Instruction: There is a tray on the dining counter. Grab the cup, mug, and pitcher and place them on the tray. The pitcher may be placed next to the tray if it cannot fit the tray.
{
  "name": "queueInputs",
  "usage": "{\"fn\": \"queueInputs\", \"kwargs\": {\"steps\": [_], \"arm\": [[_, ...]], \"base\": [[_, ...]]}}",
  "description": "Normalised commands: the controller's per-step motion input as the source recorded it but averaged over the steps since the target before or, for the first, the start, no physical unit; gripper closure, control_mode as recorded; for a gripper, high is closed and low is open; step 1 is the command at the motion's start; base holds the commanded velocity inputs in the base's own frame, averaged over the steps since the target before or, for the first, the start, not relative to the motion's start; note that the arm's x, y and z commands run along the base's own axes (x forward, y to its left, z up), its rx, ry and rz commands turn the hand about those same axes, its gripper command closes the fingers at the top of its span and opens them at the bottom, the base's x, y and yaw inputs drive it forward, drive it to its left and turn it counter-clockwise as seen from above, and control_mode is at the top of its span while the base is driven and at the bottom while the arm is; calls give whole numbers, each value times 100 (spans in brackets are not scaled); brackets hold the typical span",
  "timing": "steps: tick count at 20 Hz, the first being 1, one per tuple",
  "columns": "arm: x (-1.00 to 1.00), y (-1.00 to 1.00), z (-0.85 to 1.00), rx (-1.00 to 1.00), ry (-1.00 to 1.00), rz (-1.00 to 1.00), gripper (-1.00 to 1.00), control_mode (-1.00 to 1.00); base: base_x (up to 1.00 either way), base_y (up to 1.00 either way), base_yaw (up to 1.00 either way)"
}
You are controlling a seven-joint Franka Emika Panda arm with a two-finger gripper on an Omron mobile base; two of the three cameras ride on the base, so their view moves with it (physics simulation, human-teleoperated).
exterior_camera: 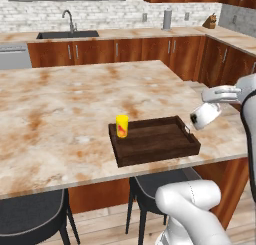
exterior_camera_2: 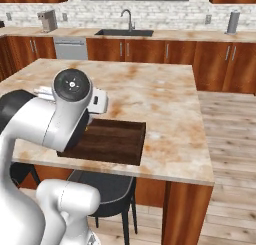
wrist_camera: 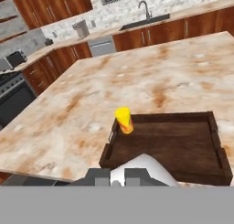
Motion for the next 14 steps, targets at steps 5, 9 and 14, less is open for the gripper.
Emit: {"fn": "queueInputs", "kwargs": {"steps": [5,9,14], "arm": [[30,15,-55,0,6,2,100,-100],[26,13,-19,2,0,0,100,-100],[19,13,-10,6,0,2,100,-100]], "base": [[0,0,0],[0,0,0],[0,0,0]]}}
